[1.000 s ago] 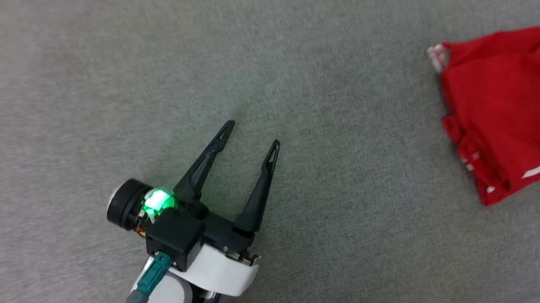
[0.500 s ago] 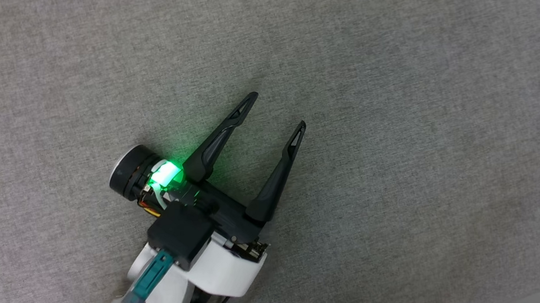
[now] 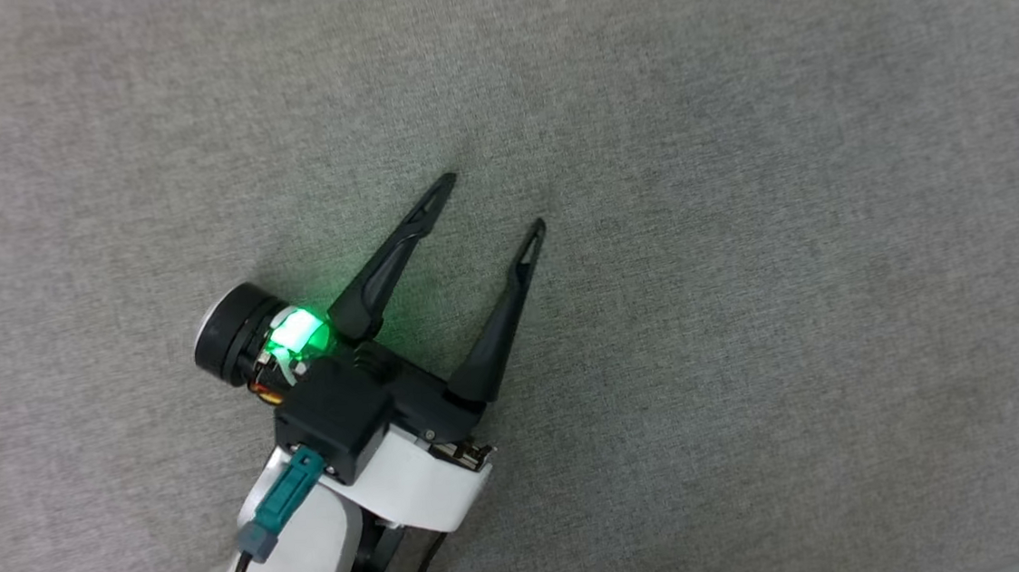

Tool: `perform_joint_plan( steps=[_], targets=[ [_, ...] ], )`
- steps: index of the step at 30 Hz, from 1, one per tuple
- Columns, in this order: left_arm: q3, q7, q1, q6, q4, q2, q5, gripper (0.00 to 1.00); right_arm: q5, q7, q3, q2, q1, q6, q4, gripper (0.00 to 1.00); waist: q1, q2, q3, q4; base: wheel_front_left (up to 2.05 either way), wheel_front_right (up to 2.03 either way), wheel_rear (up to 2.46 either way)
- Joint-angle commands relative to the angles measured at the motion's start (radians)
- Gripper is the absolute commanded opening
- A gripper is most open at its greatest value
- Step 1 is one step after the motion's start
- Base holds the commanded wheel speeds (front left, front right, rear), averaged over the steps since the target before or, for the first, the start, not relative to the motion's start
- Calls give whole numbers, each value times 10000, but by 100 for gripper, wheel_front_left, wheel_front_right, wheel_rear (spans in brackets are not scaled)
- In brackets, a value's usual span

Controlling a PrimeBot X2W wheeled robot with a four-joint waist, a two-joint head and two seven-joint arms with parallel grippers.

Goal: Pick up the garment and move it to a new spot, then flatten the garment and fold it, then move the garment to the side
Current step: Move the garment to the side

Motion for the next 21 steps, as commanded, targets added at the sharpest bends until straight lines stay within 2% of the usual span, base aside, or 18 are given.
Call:
perform_joint_plan(
  steps=[1, 4, 8, 12, 16, 21],
  targets=[
    [98, -17, 200, 14, 45, -130, -95, 100, -41, -84, -68, 130, -225, -18, -187, 100, -1, 0, -442, 70, 0, 0, 0],
    [384, -17, 425, 13, 165, -334, -255, 100, -291, -390, -394, 356, -461, -18, -648, 100, -1, 0, -1011, 136, 0, 0, 0],
    [1076, -17, 759, 28, 283, -578, -349, 100, -258, -909, -898, 1258, -376, -15, -1312, 100, -1, 0, -1917, 365, 0, 0, 0],
    [1888, -17, 1207, 74, 353, -764, -355, 100, 76, -1478, -988, 2325, 73, -17, -2237, 100, -1, 0, -2808, 637, 0, 0, 0],
    [2772, -17, 1792, 156, 313, -970, -403, 100, 99, -2202, -646, 3246, 725, -15, -3224, 100, -1, 0, -3643, 896, 0, 0, 0],
    [3255, -17, 2373, 163, 386, -791, 128, 100, 338, -2884, -539, 4697, 1826, -15, -4143, 100, -1, 0, -4407, 1287, 0, 0, 0]
  ],
)
